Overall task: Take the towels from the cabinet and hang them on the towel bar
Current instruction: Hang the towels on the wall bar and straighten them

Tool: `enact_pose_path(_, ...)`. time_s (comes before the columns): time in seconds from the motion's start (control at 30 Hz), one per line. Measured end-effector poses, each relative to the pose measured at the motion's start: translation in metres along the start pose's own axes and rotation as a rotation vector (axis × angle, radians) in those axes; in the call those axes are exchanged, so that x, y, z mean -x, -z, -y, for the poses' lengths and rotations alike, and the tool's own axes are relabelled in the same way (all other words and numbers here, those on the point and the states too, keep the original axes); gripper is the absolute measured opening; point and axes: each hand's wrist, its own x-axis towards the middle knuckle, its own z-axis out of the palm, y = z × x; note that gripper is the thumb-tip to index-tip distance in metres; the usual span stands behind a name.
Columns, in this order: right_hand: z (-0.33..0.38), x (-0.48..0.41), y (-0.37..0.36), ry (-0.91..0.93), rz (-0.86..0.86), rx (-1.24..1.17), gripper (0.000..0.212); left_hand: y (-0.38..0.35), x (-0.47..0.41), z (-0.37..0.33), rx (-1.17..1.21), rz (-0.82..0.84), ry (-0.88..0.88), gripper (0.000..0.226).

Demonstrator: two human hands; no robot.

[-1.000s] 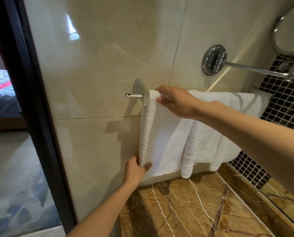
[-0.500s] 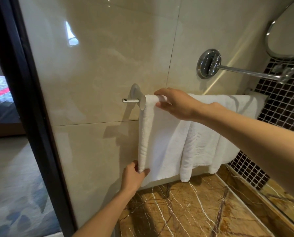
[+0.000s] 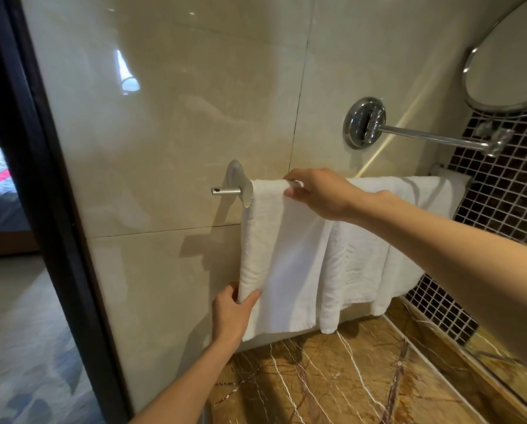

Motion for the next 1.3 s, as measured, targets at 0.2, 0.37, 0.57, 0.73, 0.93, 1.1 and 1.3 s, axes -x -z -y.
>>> enact_pose_path(0.2, -0.006, 0.001, 0.007, 0.028, 0.021, -0.01, 0.041, -0.006, 0.008, -0.002, 0.019, 0.01, -0.007, 0.025)
enact_pose_path(0.37, -0.02, 0.011, 0.018, -0.01, 0.013, 0.001, 0.055, -0.011, 0.013, -0.004, 0.049, -0.028, 0.027, 0.058)
enact_pose_path(0.57, -0.048, 0.025, 0.031, -0.137, 0.006, -0.02, 0.048, -0.035, 0.071, -0.009, 0.089, -0.34, -0.069, 0.062)
enact_pose_path(0.73, -0.057, 0.032, 0.031, -0.156, 0.03, 0.066, 0.04, -0.078, 0.101, -0.009, -0.096, 0.205, -0.147, 0.04)
enact_pose_path(0.93, -0.068, 0.031, 0.035, -0.192, 0.095, 0.134, 0.06, -0.123, 0.069, -0.022, -0.434, 0.153, -0.118, 0.036)
enact_pose_path(1.1, -0.076, 0.026, 0.035, -0.208, 0.126, 0.172, 0.059, -0.124, 0.053, -0.041, -0.504, 0.04, -0.173, 0.015)
enact_pose_path(1.3, -0.075, 0.015, 0.031, -0.179, 0.135, 0.136, 0.043, -0.118, 0.037, -0.037, -0.539, 0.023, -0.071, 0.02)
